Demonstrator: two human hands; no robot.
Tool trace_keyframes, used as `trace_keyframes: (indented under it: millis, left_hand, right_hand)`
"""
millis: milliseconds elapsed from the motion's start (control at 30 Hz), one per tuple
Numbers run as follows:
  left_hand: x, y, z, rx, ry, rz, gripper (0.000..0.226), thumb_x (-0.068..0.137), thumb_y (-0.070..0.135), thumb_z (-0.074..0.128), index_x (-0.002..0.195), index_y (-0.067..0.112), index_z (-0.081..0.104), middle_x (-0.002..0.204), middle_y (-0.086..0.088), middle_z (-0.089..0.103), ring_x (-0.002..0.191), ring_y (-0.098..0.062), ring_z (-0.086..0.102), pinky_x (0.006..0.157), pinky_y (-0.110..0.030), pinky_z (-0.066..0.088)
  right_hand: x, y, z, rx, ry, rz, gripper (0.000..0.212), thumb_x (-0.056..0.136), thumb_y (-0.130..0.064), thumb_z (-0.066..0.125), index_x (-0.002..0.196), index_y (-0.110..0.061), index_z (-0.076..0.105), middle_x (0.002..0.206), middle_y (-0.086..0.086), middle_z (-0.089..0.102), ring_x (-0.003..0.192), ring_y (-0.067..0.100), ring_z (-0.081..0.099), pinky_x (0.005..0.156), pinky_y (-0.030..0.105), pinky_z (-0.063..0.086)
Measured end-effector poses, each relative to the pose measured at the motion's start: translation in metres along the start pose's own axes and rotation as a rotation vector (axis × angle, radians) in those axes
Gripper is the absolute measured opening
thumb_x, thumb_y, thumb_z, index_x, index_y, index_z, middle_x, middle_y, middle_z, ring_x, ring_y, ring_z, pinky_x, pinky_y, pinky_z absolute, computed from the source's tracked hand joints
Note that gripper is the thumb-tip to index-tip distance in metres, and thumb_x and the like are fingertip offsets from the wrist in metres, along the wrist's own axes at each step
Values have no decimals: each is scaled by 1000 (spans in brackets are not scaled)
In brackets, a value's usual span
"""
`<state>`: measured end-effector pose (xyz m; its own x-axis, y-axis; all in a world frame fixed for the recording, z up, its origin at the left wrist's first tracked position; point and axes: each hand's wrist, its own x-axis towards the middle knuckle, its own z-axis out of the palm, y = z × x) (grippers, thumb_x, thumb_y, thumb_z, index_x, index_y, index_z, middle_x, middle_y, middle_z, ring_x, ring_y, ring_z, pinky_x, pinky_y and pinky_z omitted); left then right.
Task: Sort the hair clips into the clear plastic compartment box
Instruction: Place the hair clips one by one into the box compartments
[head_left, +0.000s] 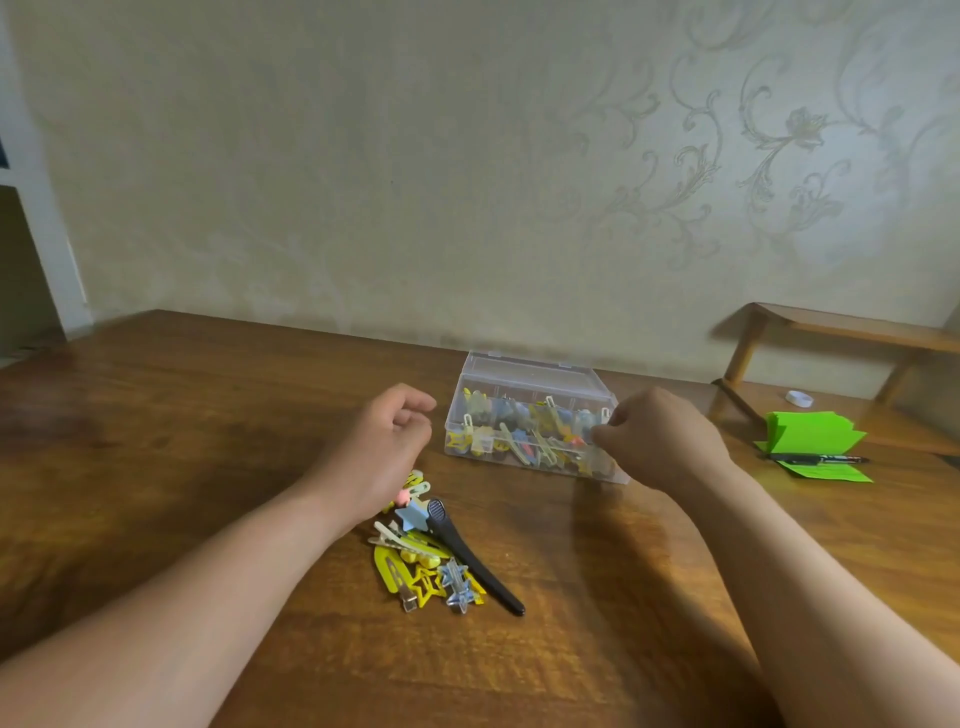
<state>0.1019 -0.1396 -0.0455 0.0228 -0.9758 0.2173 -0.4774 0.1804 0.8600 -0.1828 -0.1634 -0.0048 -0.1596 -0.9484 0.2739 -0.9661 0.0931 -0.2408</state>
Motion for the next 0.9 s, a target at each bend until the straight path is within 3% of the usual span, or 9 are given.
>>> trace_keyframes:
  millis: [133,300,400,467,633,767,900]
  left_hand:
    - [-1,2,0,18,-2,-3,30,107,23,50,131,35,63,120,13,65,111,-6,63,91,-32,52]
    - [-2,3,0,19,7,-20,32,107,23,49,132,37,62,123,12,64,114,-9,62,97,-37,54]
    - [-4,5,0,18,7,-20,34,108,22,48,136,35,62,128,9,62,109,-10,63,79,-29,55]
    - [-4,7,-1,-45,7,-50,31,109,22,47,133,34,63,126,9,60,105,-14,66,66,-26,56]
    - [4,7,-13,-302,177,-161,25,109,13,48,120,22,69,114,-4,73,103,-20,70,89,-35,56]
    - [5,5,-14,-342,163,-177,25,108,9,47,116,17,70,112,-10,74,93,-20,69,79,-31,54]
    - [4,5,-10,-294,141,-159,26,108,10,47,117,18,70,109,-6,74,94,-19,69,80,-30,53]
  right_hand:
    - [-3,0,2,-43,112,-72,28,88,-33,65,68,-17,74,67,0,69,67,25,66,68,40,61]
    - [-21,-27,-3,165,229,-298,17,98,-32,62,91,-24,76,91,-6,66,83,18,61,71,33,51]
    - [-39,-50,1,263,173,-437,15,100,-32,63,93,-27,75,92,-12,66,79,8,60,64,24,45]
    - [-51,-63,6,313,73,-519,13,101,-30,63,99,-29,76,93,-14,69,80,4,61,67,21,49]
    - [-69,-81,28,349,-147,-684,29,104,-25,59,128,-36,68,104,-16,67,90,5,63,77,23,56]
    - [-66,-89,38,344,-188,-724,36,103,-21,61,132,-41,68,105,-17,65,93,6,62,76,18,52]
    - [-64,-92,41,344,-165,-733,20,103,-26,66,118,-35,74,99,-18,61,86,5,59,70,14,44]
